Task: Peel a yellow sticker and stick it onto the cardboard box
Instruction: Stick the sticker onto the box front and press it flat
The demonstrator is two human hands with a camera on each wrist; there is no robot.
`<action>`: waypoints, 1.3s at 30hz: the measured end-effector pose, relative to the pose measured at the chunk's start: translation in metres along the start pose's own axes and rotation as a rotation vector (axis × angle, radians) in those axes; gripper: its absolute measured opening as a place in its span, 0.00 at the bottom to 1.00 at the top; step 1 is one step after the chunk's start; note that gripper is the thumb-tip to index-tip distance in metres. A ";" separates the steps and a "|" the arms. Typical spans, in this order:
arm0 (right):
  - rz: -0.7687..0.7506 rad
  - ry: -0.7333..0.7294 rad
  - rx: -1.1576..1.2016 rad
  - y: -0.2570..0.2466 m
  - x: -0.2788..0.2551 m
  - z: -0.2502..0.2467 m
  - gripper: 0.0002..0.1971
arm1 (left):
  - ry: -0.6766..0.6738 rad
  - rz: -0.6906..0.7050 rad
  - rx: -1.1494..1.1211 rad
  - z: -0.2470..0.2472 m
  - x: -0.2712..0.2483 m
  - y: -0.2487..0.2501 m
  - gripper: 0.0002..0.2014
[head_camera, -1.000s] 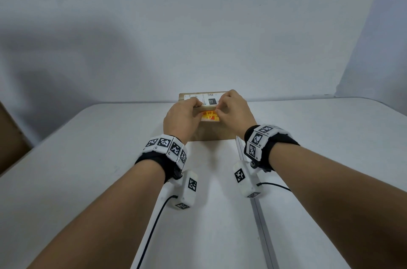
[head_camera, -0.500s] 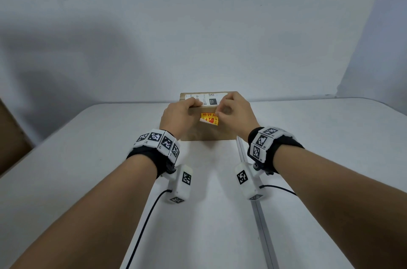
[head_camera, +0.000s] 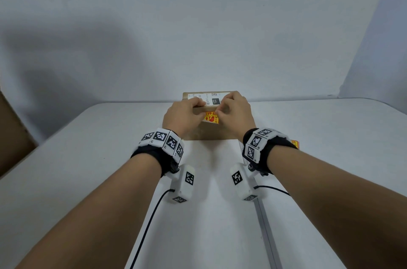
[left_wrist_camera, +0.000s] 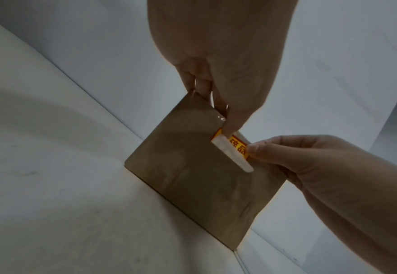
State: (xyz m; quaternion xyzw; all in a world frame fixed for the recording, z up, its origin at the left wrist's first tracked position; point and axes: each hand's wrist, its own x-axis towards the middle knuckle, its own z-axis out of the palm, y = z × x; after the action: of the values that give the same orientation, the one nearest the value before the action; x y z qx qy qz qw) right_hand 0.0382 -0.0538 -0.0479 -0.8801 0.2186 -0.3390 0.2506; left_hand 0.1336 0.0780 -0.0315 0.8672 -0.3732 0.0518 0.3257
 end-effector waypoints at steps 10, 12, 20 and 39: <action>-0.016 0.013 -0.012 0.001 0.000 0.001 0.05 | 0.109 0.015 0.077 0.010 -0.003 0.003 0.12; -0.022 0.005 0.005 0.002 -0.001 0.001 0.05 | 0.120 0.011 0.078 0.011 -0.002 0.002 0.12; 0.001 0.005 0.102 0.004 -0.006 -0.018 0.13 | 0.113 0.007 0.080 0.010 -0.002 0.005 0.12; -0.053 -0.218 -0.023 0.004 0.018 -0.016 0.21 | 0.089 0.082 0.141 0.005 0.002 0.002 0.10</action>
State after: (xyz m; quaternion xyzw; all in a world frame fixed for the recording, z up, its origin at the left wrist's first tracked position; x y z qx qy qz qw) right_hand 0.0387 -0.0713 -0.0311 -0.9201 0.1707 -0.2450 0.2536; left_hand 0.1330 0.0725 -0.0330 0.8689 -0.3889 0.1295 0.2775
